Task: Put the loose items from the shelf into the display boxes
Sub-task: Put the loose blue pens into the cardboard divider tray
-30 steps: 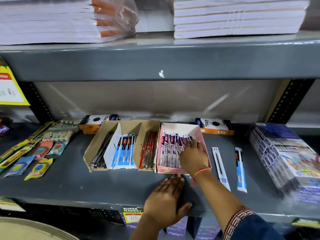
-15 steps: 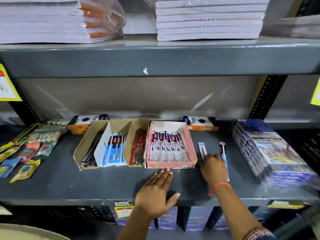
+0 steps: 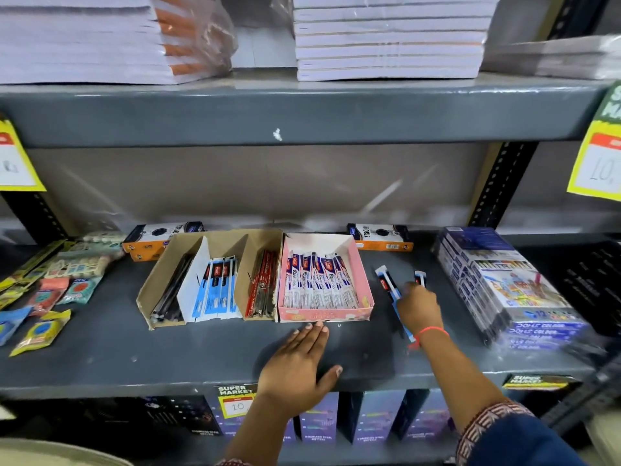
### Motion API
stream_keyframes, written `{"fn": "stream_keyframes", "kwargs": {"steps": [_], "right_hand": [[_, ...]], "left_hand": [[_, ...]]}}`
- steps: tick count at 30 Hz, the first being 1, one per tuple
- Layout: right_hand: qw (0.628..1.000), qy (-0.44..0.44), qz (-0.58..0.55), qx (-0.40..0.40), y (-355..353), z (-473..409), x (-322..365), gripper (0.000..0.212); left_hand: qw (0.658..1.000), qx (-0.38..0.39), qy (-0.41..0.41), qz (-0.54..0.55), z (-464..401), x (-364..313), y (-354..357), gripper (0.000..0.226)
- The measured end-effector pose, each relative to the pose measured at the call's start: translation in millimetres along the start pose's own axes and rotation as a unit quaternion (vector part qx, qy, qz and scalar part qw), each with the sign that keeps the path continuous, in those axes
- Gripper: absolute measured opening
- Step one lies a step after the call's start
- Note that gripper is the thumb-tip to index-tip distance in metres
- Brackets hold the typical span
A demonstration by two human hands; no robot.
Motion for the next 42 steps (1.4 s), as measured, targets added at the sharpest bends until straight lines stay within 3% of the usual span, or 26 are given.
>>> {"fn": "stream_keyframes", "kwargs": {"steps": [1, 4, 7, 10, 13, 20, 24, 29, 31, 35, 38, 42], "right_hand": [[0.998, 0.014, -0.055, 0.004, -5.4, -3.8, -3.3, 0.016], [0.972, 0.042, -0.228, 0.046, -13.8, -1.1, -7.6, 0.031], [0.872, 0.067, -0.444, 0.196, -9.8, 22.6, -2.5, 0.029], [0.830, 0.036, -0.473, 0.293, -3.4, 44.0, 4.3, 0.026], [0.812, 0.008, -0.484, 0.326, 1.4, 58.8, 10.7, 0.024], [0.811, -0.019, -0.472, 0.344, 6.6, 72.3, 21.6, 0.022], [0.811, -0.036, -0.458, 0.362, 9.7, 78.0, 33.2, 0.024], [0.816, -0.054, -0.434, 0.377, 25.0, 93.6, 62.8, 0.027], [0.818, -0.062, -0.422, 0.387, 35.1, 105.6, 79.2, 0.027], [0.835, -0.086, -0.393, 0.376, 60.0, 126.0, 116.1, 0.033], [0.858, -0.101, -0.371, 0.340, 84.8, 134.9, 147.5, 0.041], [0.908, -0.118, -0.278, 0.290, 118.1, 141.8, 182.2, 0.033]], "left_hand": [[1.000, -0.002, 0.002, 0.000, -0.1, -0.1, 0.3, 0.068], [1.000, -0.011, 0.008, -0.010, -0.6, 0.8, 0.7, 0.069], [0.999, -0.020, 0.011, -0.028, -1.5, 1.1, 1.6, 0.082], [0.999, -0.018, 0.008, -0.029, -1.6, -0.4, 2.8, 0.101], [0.999, -0.035, 0.006, -0.041, -1.8, -1.1, 0.6, 0.097], [0.999, -0.026, 0.004, -0.034, -0.3, -2.4, -3.6, 0.100], [1.000, -0.018, -0.013, -0.009, -1.2, 0.2, -2.4, 0.071], [0.997, -0.027, -0.068, -0.006, 24.5, 20.4, -4.8, 0.067], [0.994, -0.028, -0.106, -0.009, 47.4, 40.2, -9.2, 0.075], [0.983, -0.049, -0.177, -0.007, 92.1, 78.8, -20.3, 0.130], [0.977, -0.062, -0.203, -0.006, 115.7, 101.0, -28.2, 0.139], [0.972, -0.086, -0.219, 0.008, 130.6, 127.2, -32.3, 0.134]]}}
Point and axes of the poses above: each hand's wrist, its own z-axis away from the middle knuckle, its own y-axis out of the palm, x = y × z, the point moved 4 cm from there along -z, towards the middle knuckle, and after that the axes turned 12 degrees about y, right-handed, at the moved point
